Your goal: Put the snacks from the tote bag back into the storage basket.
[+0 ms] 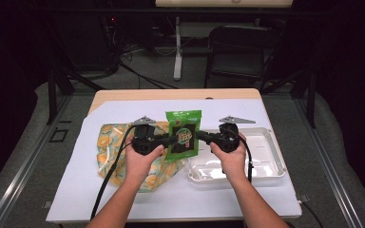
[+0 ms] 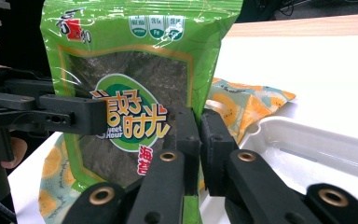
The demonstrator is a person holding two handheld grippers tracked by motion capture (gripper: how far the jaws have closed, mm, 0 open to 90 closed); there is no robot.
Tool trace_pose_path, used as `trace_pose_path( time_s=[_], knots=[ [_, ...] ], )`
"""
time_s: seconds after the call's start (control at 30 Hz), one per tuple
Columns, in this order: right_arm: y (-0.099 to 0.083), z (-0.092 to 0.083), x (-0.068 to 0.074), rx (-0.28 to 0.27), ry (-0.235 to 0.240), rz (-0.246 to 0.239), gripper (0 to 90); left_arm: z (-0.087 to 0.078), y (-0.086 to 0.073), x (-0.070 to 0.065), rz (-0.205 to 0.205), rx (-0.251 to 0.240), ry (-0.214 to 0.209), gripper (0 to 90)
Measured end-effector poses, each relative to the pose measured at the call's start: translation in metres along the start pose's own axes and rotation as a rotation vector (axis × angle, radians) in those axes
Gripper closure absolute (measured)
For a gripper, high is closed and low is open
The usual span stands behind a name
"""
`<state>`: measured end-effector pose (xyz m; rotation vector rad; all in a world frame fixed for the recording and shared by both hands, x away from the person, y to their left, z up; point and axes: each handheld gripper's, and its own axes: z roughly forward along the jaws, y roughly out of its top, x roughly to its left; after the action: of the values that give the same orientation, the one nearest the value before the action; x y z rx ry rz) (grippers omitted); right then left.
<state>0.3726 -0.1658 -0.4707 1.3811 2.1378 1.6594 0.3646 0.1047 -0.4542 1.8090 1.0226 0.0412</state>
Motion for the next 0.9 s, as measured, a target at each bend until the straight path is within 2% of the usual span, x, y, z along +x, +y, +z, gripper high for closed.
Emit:
trace_pose_path(
  time_s=[0.37,0.73,0.9],
  knots=[
    [0.0003,-0.0030,0.0014,-0.025,-0.014,-0.007,89.5,0.0013,0.0000,-0.0024,0.018,-0.013,0.010,69.4],
    [0.0007,-0.0036,-0.0006,-0.025,-0.026,-0.018,89.5,0.0053,0.0025,-0.0032,0.040,-0.003,0.047,67.1],
    [0.0009,-0.0035,-0.0030,-0.030,-0.033,-0.008,89.5,0.0085,0.0040,-0.0051,0.060,0.002,0.067,67.0]
  ],
)
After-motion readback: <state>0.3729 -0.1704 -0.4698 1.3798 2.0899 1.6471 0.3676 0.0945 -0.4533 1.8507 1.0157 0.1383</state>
